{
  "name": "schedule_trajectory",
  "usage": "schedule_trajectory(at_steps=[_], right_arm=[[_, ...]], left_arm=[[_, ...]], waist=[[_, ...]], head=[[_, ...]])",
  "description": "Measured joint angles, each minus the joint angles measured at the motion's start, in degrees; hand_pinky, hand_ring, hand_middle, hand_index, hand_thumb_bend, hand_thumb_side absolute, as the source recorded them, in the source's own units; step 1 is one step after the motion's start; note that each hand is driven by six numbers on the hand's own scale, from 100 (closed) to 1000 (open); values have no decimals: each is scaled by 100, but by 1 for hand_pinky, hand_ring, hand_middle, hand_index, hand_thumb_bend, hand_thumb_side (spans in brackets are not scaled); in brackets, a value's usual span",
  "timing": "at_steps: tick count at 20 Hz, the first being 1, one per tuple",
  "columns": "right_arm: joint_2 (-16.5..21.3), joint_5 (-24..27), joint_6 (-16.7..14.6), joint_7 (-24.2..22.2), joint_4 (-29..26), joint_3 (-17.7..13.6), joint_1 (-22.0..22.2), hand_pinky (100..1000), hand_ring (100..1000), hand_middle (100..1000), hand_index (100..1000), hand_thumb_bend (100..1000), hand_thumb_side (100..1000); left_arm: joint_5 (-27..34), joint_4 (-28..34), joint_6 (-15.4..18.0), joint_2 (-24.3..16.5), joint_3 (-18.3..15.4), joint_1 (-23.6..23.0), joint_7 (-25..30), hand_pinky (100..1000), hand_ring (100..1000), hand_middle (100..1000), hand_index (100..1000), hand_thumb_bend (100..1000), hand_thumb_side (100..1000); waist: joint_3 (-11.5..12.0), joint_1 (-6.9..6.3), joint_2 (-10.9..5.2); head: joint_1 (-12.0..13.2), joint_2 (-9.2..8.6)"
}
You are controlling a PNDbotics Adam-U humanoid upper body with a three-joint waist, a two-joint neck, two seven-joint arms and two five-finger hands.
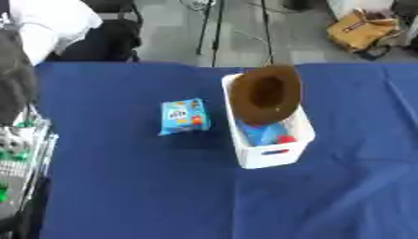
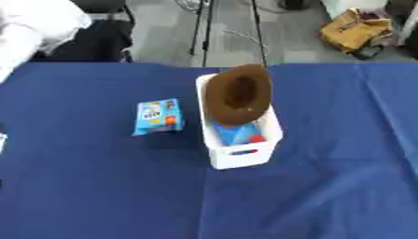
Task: Pick up objects on the table and place them in the box.
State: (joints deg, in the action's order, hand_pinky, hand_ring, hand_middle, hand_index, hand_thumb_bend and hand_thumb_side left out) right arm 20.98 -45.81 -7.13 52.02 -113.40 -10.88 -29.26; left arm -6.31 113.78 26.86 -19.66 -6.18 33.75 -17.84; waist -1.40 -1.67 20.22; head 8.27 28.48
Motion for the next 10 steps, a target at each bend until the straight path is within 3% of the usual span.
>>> schedule_trajectory(at_steps=[10], right_arm=[[0,0,3,-3,0,1,-2,788,772,703,755,100,913]], left_arm=[[19,0,-4,0,1,-14,4,852,857,819,981,100,1000]], waist=[[-1,3,0]], head=[[-43,-45]])
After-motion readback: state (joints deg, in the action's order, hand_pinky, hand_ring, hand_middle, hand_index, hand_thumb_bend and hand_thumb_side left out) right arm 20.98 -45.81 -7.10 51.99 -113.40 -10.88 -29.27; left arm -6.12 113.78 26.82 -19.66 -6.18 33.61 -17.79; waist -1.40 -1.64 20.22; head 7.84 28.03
